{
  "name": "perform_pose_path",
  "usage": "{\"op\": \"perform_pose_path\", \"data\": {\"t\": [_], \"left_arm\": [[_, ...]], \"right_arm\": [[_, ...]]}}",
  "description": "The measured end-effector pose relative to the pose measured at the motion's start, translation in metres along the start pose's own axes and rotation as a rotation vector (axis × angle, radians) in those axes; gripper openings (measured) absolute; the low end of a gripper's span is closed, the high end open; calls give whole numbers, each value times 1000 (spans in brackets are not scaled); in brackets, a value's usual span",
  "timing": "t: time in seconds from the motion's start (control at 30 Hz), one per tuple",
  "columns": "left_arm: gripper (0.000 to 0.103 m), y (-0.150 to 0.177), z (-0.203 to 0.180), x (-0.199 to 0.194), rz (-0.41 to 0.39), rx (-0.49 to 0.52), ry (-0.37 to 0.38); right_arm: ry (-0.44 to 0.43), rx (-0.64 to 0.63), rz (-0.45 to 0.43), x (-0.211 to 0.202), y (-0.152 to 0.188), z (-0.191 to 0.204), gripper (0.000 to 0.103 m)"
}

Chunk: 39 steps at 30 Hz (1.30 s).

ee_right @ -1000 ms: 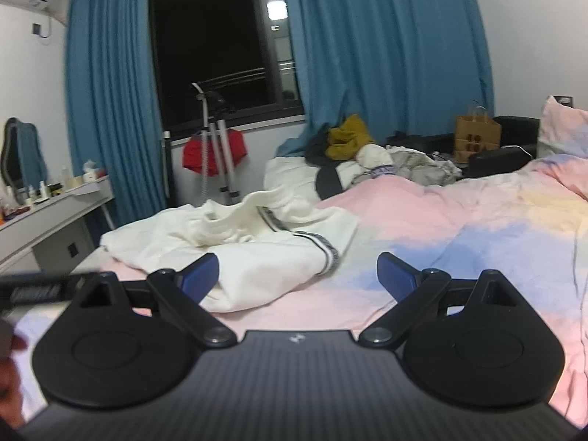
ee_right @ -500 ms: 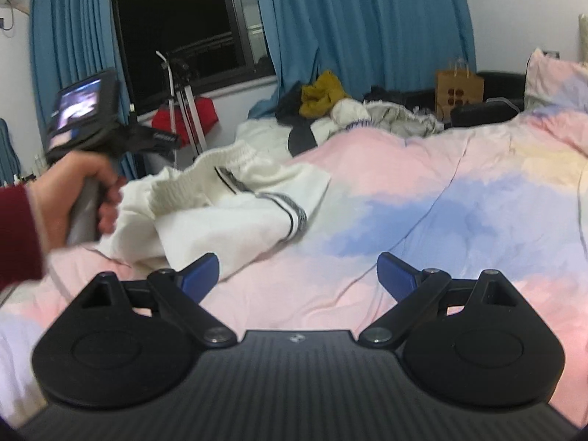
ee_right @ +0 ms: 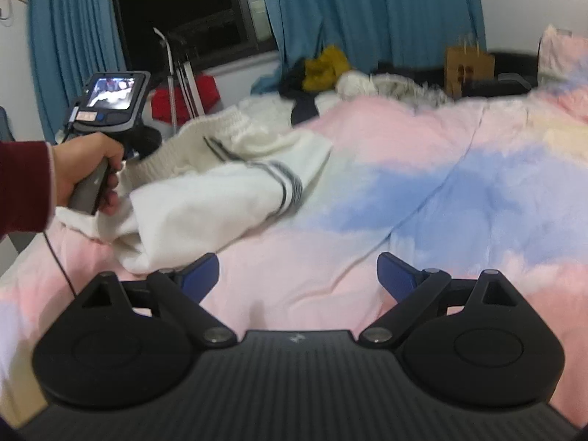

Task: Fold clothes
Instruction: 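Grasp the sweatpants waistband with the left gripper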

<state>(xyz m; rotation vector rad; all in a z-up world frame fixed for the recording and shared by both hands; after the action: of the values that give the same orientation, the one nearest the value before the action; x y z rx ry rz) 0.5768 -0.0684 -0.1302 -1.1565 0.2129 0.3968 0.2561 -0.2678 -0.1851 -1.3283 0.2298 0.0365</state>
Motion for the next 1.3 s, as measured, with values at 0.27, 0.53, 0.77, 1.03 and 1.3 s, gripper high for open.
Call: {"op": "perform_pose_path", "data": {"t": [0.27, 0.53, 0.77, 1.03, 1.3], "left_arm": [[6, -14, 59, -183, -181, -144, 163], [6, 62, 135, -344, -273, -304, 255], [7, 190, 180, -364, -98, -465, 224], [25, 213, 195, -362, -43, -499, 214], [39, 214, 178, -331, 31, -473, 197]], "right_arm": [[-74, 75, -106, -25, -30, 10, 94], [-112, 131, -156, -60, -55, 23, 94], [-166, 166, 14, -63, -18, 51, 94], [-213, 115, 77, -39, 12, 90, 94], [-159, -212, 13, 41, -6, 105, 69]]}}
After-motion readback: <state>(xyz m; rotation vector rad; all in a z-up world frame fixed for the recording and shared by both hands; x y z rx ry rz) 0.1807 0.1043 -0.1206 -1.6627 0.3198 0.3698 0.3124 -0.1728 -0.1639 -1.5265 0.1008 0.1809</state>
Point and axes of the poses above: each gripper's, at about its wrist camera, not at the fingertips, and x roughly the way its jaws point, z to its left, y to its underside, the point moved 10 cm from there along x, roughly the way its jaws point, and after that the axes turned 15 degrees about -z, right-handed, at the moved point
